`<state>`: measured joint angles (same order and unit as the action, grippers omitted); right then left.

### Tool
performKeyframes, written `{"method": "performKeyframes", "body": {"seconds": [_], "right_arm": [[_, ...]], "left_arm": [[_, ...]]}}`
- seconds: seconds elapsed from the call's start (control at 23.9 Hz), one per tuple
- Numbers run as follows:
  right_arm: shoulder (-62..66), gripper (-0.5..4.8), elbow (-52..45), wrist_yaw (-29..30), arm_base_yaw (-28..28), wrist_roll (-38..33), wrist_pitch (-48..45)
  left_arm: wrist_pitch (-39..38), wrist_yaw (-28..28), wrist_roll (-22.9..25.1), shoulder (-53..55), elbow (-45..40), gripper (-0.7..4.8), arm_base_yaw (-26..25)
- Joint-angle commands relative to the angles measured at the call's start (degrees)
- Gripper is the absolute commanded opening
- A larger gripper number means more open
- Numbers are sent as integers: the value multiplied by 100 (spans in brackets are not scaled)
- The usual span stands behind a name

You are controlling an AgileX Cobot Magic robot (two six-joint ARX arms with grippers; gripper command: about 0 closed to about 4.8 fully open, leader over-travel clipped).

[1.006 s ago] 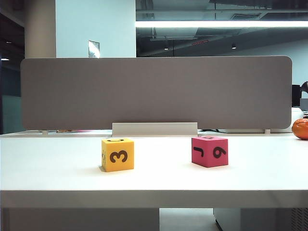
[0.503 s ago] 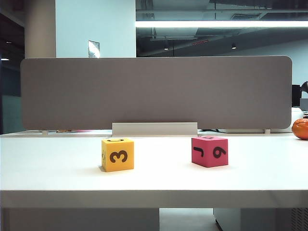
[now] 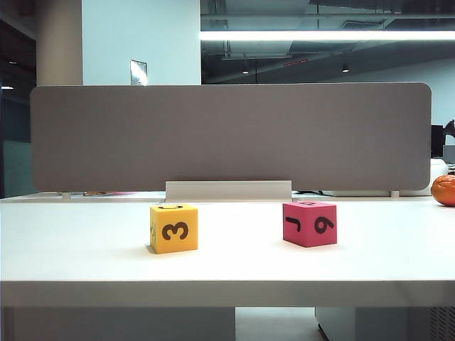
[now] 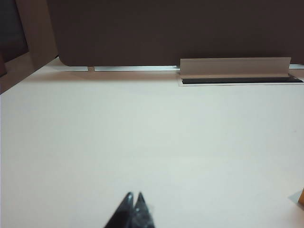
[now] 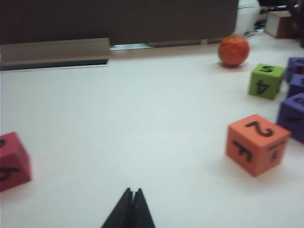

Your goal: Stack one letter block on top of another letter block.

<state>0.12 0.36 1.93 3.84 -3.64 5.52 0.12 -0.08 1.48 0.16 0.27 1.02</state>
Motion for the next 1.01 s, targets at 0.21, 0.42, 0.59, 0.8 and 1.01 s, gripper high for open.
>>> {"method": "performKeyframes", "body": {"seconds": [0.21, 0.42, 0.59, 0.8, 1.01], "right_arm": [[0, -6, -33, 1786, 2, -256, -59], [0, -5, -33, 2538, 2, -256, -59], [0, -5, -33, 2966, 2, -258, -57], [0, -5, -33, 3289, 2, -256, 22], [0, -5, -31, 3292, -2, -256, 125]], "left_arm": [[37, 31, 2, 7, 17, -5, 4], [37, 33, 2, 7, 17, -5, 4], [37, 205, 0, 7, 17, -5, 4], [39, 649, 2, 7, 17, -6, 7], [92, 1250, -61, 7, 33, -6, 7]]}}
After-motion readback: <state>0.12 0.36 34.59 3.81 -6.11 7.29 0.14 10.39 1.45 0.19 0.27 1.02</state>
